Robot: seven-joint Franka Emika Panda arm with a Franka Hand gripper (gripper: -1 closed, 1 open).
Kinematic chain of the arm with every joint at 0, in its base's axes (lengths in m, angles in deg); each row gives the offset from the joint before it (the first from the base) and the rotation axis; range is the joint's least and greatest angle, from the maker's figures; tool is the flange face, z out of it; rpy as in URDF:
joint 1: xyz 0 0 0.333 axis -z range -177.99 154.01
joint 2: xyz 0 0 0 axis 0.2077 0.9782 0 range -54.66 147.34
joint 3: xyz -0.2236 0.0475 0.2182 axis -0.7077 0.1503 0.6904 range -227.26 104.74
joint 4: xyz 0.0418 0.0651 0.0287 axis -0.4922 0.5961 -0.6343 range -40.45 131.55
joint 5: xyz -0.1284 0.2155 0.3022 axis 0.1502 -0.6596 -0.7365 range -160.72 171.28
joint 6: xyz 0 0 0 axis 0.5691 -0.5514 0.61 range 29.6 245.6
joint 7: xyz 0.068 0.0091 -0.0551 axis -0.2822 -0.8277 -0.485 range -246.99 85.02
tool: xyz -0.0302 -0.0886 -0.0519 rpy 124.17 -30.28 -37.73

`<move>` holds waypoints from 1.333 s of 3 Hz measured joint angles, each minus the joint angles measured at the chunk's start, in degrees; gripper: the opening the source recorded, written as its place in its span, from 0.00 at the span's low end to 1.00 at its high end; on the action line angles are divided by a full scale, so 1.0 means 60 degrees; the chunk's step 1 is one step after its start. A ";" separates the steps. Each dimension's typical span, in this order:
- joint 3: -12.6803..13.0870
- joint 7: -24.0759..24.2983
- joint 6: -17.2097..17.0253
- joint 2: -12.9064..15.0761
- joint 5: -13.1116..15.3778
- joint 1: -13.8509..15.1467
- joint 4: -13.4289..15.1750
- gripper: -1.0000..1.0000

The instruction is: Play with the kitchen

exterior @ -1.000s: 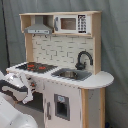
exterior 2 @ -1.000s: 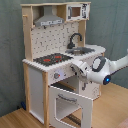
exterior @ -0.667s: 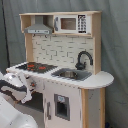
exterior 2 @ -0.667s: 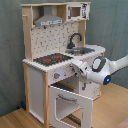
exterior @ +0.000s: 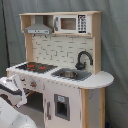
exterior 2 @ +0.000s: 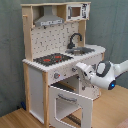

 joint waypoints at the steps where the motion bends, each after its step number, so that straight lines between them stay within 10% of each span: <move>1: -0.0394 -0.0408 -0.0573 0.0000 -0.0006 -0.0615 -0.0077 1.00; 4: -0.2313 -0.2371 -0.0971 -0.0120 -0.0006 -0.2523 -0.0374 1.00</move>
